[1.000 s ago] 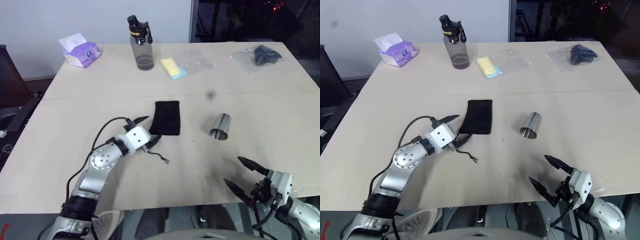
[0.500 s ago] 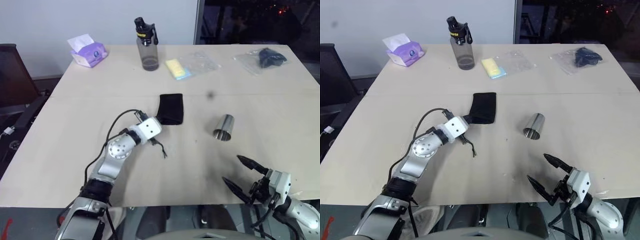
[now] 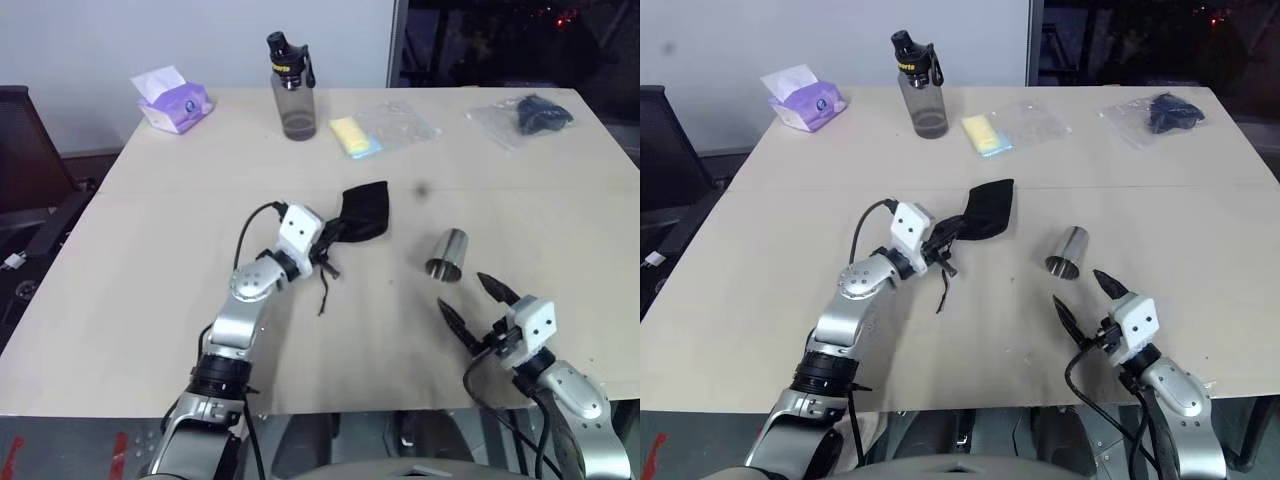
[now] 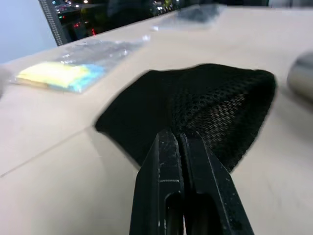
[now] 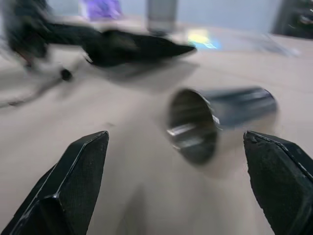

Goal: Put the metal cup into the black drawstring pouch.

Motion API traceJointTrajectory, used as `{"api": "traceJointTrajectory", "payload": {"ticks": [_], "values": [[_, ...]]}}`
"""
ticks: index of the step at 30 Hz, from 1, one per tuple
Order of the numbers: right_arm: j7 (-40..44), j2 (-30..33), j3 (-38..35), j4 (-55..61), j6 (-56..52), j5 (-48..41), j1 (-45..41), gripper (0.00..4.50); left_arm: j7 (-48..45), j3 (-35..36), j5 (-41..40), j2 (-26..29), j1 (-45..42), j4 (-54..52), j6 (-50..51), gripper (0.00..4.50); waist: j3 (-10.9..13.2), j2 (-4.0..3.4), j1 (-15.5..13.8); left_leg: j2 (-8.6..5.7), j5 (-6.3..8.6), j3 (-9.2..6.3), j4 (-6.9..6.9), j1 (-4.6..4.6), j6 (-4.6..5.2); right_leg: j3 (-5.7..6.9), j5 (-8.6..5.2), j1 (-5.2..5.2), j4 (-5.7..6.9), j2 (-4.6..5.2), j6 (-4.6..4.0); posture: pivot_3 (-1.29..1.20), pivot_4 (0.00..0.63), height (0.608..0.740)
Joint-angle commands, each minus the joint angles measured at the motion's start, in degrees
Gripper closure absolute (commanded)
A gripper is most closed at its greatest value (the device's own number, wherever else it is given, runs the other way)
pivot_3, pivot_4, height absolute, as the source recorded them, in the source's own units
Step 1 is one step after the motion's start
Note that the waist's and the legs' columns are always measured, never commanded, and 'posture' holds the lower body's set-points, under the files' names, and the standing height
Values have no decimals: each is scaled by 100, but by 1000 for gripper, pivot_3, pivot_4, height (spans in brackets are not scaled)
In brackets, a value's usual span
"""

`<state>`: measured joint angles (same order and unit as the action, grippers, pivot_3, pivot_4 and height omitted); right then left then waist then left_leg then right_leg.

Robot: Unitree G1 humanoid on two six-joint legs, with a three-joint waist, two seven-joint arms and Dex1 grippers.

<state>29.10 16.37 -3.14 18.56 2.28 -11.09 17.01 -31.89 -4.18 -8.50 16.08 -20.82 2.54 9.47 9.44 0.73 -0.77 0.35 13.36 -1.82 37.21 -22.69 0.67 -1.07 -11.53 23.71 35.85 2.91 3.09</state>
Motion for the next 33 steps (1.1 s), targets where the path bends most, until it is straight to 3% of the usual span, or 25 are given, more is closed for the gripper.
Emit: {"api": "traceJointTrajectory", "payload": {"ticks": [1, 9, 10, 11, 19, 24, 27, 33], "values": [[-781, -270, 23, 326, -705, 221, -356, 0, 47, 125, -355, -104, -187, -509, 517, 4480, 0, 0, 11, 0, 0, 0, 1, 0, 0, -1, 0, 0, 0, -1, 0, 0, 150, 740], [-1622, -902, -290, 216, -1903, -285, -1058, 0, 0, 153, -874, -202, -171, -1112, 1365, 4480, 0, 0, 11, 0, 0, -4, 3, -4, 0, -1, 6, 0, 1, -3, -11, 0, 150, 740], [-1719, -942, -363, 176, -1972, -332, -1109, 579, 4, 144, -903, -189, -176, -1153, 1448, 4500, 0, -1, 11, 0, 0, -5, 3, -5, 0, -1, 7, 0, 1, -3, -12, 0, 150, 740], [-1735, -936, -395, 168, -1999, -344, -1122, 759, 23, 140, -919, -180, -177, -1198, 1519, 4500, 0, 0, 12, -1, 0, -6, 3, -5, 0, 0, 7, 0, 1, -3, -12, 0, 150, 740], [-1663, -761, -362, 200, -1898, -247, -999, 4428, 559, 296, -1123, -309, -327, -1317, 2523, 4500, 0, 0, 42, -1, -1, -6, 3, -4, 1, 0, 1, 0, 1, -5, -2, 0, 150, 740], [-1495, -567, -325, 114, -1367, -59, -1179, 4428, 779, 491, -1447, -513, -524, -1370, 3040, 4500, 1, 0, 73, -1, -1, -7, 4, -4, 1, 0, 0, 0, 1, -5, 0, 0, 150, 740], [-1005, -187, 27, 93, -543, 297, -1343, 4428, 879, 517, -1514, -554, -591, -1394, 3198, 4500, 0, 2, 144, -5, -1, -3, 4, -4, 1, -5, 1, 0, 1, -5, 1, 0, 150, 740], [34, 342, 845, 411, 45, 383, -1872, 4428, 978, 553, -1645, -646, -737, -1384, 3395, 4500, 3, 3, 169, 2, -1, -11, 2, 0, 1, -1, 8, 0, 3, -15, 13, 0, 150, 740]]}}
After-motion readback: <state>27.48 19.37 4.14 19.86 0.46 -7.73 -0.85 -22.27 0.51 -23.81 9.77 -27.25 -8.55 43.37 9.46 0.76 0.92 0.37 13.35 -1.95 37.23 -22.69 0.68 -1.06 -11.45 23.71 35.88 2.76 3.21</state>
